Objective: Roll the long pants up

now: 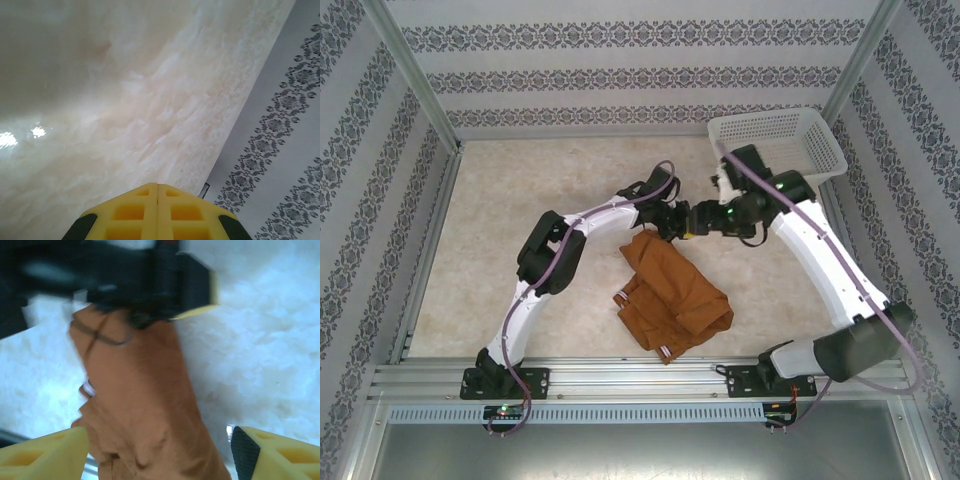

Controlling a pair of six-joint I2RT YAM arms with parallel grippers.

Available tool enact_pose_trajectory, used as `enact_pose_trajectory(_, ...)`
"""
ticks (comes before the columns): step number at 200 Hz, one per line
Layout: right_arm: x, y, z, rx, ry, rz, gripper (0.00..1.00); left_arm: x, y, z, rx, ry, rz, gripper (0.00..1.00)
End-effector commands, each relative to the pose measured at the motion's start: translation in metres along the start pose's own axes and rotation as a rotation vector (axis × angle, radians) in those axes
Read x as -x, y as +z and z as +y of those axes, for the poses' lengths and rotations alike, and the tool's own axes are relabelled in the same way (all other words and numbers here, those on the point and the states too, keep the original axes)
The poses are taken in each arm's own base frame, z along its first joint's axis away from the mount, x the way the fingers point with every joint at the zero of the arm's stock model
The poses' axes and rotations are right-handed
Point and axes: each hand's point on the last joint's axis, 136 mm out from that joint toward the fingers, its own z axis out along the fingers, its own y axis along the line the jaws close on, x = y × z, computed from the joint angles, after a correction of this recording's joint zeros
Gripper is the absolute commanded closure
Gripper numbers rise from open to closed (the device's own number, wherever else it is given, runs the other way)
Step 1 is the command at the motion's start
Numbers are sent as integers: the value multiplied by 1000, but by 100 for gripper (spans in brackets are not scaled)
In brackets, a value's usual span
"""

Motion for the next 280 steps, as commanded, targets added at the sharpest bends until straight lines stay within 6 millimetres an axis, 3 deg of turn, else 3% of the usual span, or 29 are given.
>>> enact_pose_trajectory(1, 12, 12, -10, 186, 80, 46, 23, -4, -31, -8, -7, 19, -22, 100)
enact_pose_trajectory(31, 12, 57, -38, 245, 174, 173, 22, -12, -49, -7, -12, 24, -41, 100)
enact_pose_trajectory(59, 0, 94, -38, 381, 250, 275, 22, -10, -71, -6, -12, 30, -82, 100)
enact_pose_trajectory(78, -6, 106, -37, 413, 283, 311, 21, -6, -86, -7, -7, 38, -112, 100)
enact_pose_trajectory(106, -20, 115, -41, 393, 295, 348, 21, 1, -107, -9, -15, 42, -145, 100)
enact_pose_trajectory(135, -39, 125, -31, 409, 290, 389, 20, 11, -118, -2, -18, 24, -174, 100)
enact_pose_trajectory(188, -62, 122, 0, 429, 245, 421, 20, 19, -120, 8, -21, -4, -181, 100)
enact_pose_trajectory(234, -73, 103, 22, 430, 196, 411, 19, 21, -121, 10, -23, -11, -187, 100)
enact_pose_trajectory(280, -117, 118, 28, 303, 106, 482, 18, 21, -121, 11, -28, -19, -193, 100)
